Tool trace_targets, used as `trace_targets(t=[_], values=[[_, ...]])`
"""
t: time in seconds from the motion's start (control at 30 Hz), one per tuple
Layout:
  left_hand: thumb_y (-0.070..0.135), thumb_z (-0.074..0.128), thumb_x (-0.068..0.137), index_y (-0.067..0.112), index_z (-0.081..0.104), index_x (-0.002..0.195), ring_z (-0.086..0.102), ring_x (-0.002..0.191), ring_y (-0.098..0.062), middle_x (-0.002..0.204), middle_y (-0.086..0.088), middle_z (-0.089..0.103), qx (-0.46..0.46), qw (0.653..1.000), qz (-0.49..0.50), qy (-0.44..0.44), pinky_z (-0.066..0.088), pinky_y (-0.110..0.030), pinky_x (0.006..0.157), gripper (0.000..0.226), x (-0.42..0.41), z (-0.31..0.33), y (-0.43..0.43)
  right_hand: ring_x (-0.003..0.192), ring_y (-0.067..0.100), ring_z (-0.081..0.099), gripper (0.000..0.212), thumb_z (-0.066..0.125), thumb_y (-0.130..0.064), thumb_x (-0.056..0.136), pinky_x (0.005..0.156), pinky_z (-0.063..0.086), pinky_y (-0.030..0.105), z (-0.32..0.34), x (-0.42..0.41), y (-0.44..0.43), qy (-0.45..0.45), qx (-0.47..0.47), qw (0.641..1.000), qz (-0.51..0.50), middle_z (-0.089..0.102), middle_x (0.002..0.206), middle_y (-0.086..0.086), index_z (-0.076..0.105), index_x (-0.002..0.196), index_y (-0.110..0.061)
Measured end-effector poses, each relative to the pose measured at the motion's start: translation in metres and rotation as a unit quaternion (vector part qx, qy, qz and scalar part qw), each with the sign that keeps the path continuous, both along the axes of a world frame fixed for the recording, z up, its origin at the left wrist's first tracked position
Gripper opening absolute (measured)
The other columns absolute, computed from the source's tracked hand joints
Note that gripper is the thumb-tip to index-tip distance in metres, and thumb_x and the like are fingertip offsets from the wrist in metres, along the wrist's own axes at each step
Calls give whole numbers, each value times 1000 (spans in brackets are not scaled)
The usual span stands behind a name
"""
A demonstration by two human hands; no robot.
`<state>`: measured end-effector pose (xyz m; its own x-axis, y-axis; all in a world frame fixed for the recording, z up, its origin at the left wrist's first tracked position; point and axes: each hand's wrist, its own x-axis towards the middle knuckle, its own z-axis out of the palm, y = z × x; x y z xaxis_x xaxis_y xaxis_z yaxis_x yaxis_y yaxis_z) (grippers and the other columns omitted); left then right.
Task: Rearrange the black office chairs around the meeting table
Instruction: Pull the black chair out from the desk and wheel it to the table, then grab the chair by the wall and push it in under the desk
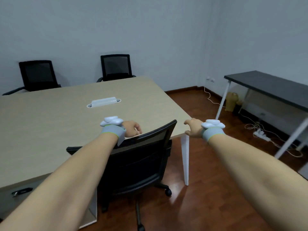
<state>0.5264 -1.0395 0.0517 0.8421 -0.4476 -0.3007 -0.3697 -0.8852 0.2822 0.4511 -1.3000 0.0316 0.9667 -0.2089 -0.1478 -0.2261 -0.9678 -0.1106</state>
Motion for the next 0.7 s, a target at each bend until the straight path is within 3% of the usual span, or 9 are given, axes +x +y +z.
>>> trace_targets(t=[0.3,0.7], values=[[17,50,94,15,63,122,60,116,-25,124,-10,66,-56,995,-82,-27,44,-25,95,31,14,14,-237,127,29,49,50,58,-26,89,104,37,33,25,-13,-197,-31,0,997,-68,52,137,14,46,136,-12],[21,53,92,14,57,123,58,117,-27,127,-10,61,-40,996,-65,-55,44,-31,96,32,75,22,-426,125,27,51,46,59,-26,89,105,41,35,29,43,-385,-24,19,997,-74,56,134,12,51,132,-12]])
